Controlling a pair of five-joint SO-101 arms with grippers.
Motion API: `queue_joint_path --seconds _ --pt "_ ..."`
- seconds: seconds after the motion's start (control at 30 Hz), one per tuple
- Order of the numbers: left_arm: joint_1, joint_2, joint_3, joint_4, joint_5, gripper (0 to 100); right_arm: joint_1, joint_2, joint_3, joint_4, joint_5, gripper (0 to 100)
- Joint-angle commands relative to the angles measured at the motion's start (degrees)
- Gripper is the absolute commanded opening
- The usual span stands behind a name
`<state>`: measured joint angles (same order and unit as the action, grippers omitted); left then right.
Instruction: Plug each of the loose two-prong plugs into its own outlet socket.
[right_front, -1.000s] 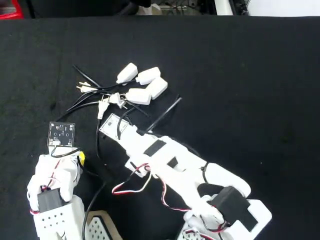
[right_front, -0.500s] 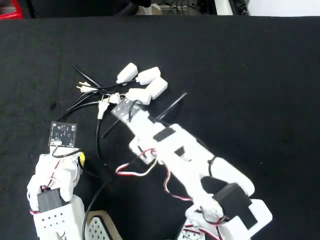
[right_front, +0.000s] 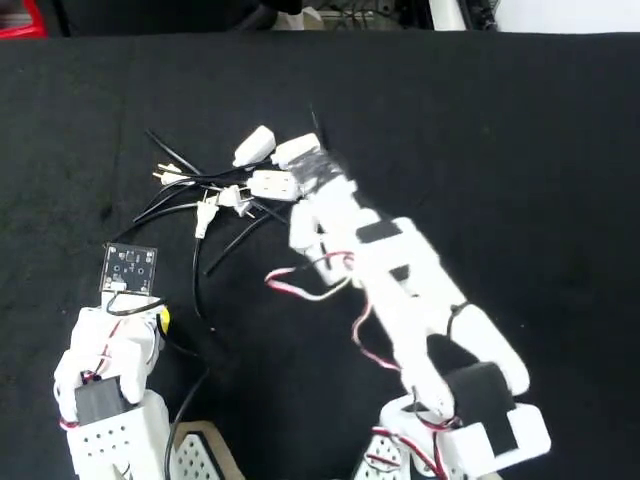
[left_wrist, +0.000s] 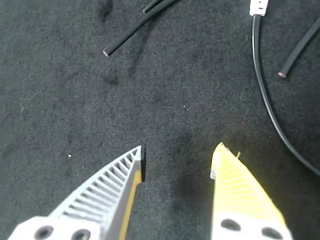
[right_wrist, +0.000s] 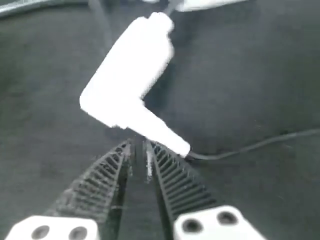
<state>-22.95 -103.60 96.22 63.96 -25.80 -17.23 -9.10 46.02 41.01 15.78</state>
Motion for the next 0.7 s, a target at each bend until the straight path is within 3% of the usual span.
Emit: queue_joint_path --seconds 0.0,0.17,0.4,0.53,0.67 --pt "0.13 -0.35 0.48 -0.35 -0.44 23 6.07 -0.04 -4.09 0.09 1.85 1.8" --pt "0.13 -0.35 0.48 -0.35 -0.44 23 4.31 -0.13 -5.14 4.48 1.32 4.1" --pt "0.13 -0.35 0.48 -0.35 -0.44 23 -6.33 -8.04 -12.44 16.7 -8.62 24.4" --pt "0.13 -0.35 0.48 -0.35 -0.44 23 -10.29 -7.78 -17.36 15.56 -17.49 25.1" --pt "0.13 -0.35 0.48 -0.35 -0.44 23 -9.76 0.57 -19.3 9.58 -23.21 25.2"
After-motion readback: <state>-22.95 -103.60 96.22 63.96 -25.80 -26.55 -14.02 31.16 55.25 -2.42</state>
